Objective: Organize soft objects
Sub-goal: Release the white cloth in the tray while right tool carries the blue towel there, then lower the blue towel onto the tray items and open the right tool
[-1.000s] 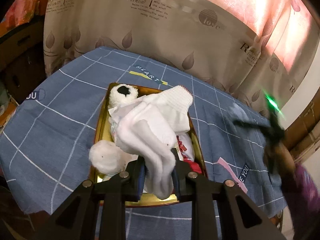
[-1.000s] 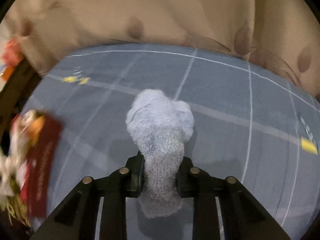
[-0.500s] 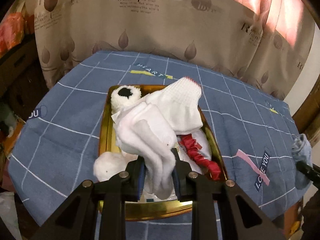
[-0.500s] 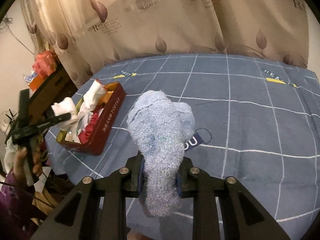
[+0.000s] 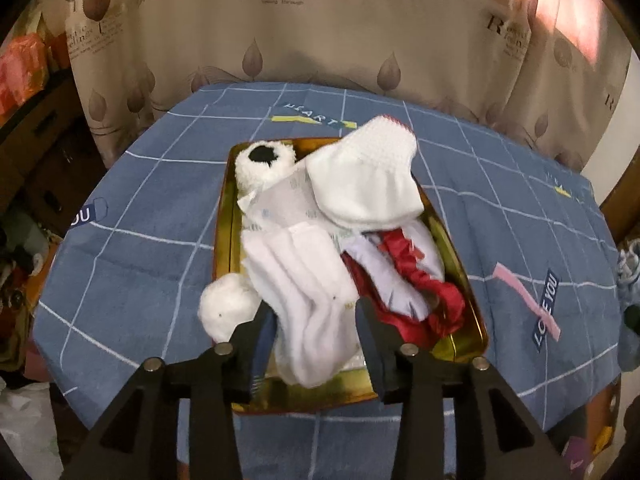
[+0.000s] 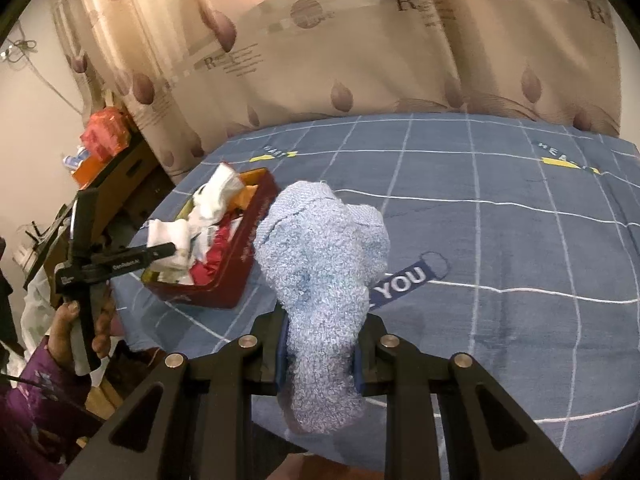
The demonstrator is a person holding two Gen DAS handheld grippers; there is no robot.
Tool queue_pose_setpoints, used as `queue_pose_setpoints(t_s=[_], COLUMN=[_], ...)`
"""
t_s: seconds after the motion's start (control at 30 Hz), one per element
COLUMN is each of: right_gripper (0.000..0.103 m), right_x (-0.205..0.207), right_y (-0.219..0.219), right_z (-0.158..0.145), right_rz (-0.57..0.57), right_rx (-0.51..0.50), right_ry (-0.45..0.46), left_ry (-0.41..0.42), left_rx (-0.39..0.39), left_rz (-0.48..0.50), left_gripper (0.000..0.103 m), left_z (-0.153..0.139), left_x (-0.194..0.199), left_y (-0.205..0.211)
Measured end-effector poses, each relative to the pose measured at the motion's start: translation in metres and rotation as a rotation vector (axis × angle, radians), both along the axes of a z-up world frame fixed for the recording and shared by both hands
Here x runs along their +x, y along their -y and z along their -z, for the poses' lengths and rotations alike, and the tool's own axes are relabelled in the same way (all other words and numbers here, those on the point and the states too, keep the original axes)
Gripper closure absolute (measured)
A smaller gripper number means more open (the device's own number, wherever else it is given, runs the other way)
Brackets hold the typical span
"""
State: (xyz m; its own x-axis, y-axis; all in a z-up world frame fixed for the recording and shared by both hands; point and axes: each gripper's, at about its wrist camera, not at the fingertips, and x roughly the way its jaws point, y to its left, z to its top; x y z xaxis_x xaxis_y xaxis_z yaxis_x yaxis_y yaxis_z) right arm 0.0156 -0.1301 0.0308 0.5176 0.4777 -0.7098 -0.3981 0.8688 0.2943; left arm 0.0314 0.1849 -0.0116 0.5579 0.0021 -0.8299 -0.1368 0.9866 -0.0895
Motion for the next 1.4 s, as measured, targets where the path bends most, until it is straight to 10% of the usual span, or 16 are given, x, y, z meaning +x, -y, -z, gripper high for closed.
queue_pose_setpoints(t_s=[0.57, 1.4], right_gripper=[0.080, 0.071], right_x=[0.060, 0.116], right_y=[-0.172, -0.311], right_z=[0.013, 0.063], right_rz=[-0.287, -0.369], right_rx=[0.085, -0.153], right_ry=[-0.138, -0.106], left_ry=[0.138, 0.123], left_rx=[0.224, 0.204], left_rz=[-0.233, -0.273], left_gripper=[0.038, 0.038], left_z=[-0.040, -0.027], left_x=[-0.090, -0.080], left_y=[-0.019, -0.046])
